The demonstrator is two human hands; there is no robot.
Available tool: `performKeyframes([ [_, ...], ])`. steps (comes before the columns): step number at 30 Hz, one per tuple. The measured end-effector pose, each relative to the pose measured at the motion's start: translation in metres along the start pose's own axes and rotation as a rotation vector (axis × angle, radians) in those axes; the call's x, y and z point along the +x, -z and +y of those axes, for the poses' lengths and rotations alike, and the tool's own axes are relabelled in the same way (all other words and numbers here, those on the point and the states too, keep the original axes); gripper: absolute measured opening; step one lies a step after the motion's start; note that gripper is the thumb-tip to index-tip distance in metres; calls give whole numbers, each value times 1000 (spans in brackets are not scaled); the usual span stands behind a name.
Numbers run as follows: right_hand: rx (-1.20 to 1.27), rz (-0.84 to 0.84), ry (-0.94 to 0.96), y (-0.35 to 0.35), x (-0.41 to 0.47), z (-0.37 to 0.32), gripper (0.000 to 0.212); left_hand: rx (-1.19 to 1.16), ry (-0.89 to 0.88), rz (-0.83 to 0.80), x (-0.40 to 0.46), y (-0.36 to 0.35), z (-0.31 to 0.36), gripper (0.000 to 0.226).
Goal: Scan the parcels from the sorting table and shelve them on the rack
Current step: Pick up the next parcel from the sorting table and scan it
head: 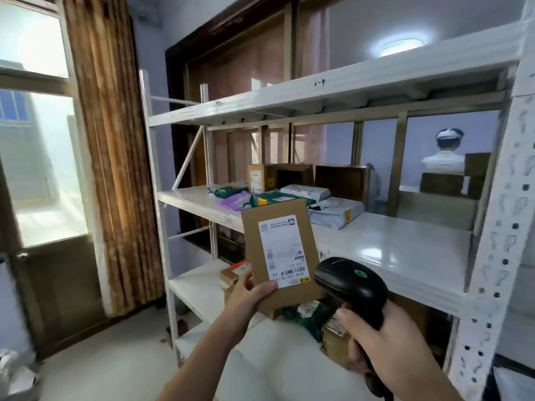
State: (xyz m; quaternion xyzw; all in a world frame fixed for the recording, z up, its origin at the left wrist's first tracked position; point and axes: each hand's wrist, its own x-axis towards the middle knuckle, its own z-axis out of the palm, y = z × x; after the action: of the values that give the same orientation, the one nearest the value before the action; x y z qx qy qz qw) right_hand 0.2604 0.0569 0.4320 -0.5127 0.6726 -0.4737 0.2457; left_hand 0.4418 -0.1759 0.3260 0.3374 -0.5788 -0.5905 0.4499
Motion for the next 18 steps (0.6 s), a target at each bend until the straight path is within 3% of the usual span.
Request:
performKeyframes([
  [8, -73, 163, -15, 3, 45, -21, 12, -28, -48, -165, 100, -34, 42, 111],
  [12, -84, 244, -45, -1, 68, -35, 12, 3, -134, -246, 139, -64, 67, 123],
  [15, -78, 311, -71, -3, 83, -41, 9, 16, -140, -333, 167, -87, 78, 102],
  [18, -67, 388, -99, -6, 96, -43, 7, 40, -145, -442, 190, -111, 83, 104],
])
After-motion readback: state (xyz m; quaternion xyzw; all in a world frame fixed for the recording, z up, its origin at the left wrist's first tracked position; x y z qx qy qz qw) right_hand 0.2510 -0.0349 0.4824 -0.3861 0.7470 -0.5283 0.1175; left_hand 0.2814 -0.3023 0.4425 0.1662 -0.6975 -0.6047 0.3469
